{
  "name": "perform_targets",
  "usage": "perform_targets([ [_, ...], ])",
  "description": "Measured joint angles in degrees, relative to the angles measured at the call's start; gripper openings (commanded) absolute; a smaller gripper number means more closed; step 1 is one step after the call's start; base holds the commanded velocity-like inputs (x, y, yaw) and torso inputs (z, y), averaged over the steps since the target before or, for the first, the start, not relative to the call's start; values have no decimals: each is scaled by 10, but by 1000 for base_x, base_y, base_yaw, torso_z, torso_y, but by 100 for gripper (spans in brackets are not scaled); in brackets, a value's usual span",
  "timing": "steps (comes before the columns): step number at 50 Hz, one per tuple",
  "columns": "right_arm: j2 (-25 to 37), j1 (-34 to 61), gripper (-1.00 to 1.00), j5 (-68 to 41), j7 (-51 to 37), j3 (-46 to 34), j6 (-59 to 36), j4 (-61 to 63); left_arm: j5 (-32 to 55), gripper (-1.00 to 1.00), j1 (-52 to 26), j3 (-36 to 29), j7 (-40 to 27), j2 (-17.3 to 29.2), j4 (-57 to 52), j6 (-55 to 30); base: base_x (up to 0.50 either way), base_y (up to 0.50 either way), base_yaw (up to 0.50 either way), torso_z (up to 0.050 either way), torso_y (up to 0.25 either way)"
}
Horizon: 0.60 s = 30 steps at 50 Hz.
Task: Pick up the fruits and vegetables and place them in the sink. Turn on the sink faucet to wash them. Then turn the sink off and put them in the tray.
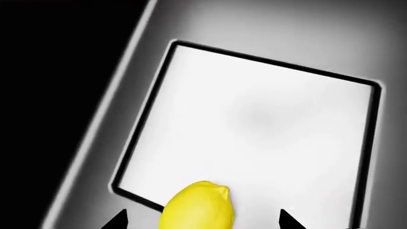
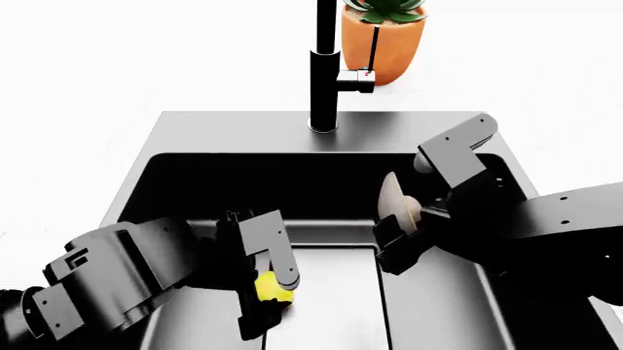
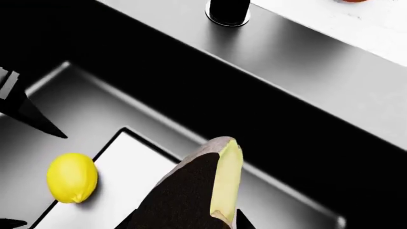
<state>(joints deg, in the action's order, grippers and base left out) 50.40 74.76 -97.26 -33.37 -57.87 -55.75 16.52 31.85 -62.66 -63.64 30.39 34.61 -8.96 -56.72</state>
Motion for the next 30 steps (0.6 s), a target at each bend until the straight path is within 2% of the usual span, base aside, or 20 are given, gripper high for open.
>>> perform_targets([
  [16, -2, -33, -100, 27, 20, 4, 39, 6, -47, 100, 22, -34, 7, -44, 114, 72, 0, 0, 0, 0, 0],
  [30, -3, -44, -100, 36, 24, 6, 54, 9, -65, 100, 42, -53, 11, -66, 170, 103, 0, 0, 0, 0, 0],
])
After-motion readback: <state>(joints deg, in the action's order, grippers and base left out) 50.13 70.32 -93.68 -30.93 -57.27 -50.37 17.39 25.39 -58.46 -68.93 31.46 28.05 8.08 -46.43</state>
